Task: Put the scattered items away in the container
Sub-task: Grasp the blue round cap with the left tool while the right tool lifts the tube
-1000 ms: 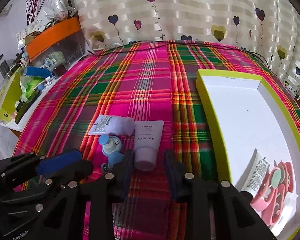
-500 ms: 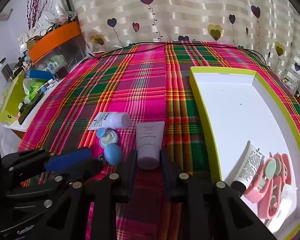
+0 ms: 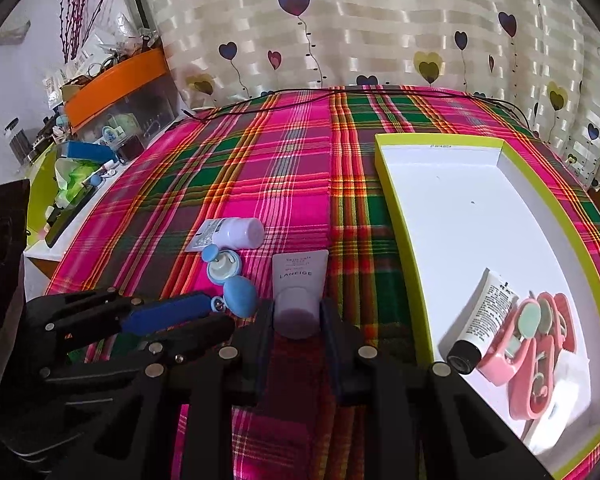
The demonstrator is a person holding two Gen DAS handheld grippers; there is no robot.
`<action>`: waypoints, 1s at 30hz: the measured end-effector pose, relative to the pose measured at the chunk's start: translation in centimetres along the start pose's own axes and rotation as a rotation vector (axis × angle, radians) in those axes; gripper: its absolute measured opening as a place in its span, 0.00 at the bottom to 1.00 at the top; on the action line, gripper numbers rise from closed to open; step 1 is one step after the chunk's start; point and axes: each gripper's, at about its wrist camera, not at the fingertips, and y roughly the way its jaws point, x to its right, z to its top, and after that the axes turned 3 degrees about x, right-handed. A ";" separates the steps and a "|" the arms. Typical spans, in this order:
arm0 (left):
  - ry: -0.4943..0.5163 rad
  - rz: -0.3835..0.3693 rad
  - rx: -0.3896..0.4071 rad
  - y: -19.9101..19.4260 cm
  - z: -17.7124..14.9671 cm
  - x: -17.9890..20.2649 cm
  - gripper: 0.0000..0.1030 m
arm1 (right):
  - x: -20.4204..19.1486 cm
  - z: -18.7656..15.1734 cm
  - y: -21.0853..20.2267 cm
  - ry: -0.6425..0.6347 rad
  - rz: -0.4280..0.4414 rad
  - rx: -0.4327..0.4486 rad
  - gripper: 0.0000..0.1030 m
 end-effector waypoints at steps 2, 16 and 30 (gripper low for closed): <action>0.007 0.013 0.008 -0.1 0.1 0.1 0.21 | 0.1 0.0 -0.1 0.001 0.001 0.002 0.23; 0.060 -0.005 -0.017 1.0 0.7 0.4 0.21 | 0.3 -0.3 -0.5 0.010 -0.003 0.010 0.23; 0.083 0.044 -0.018 1.5 0.9 1.3 0.16 | 0.7 -0.6 -0.9 0.018 -0.010 0.014 0.23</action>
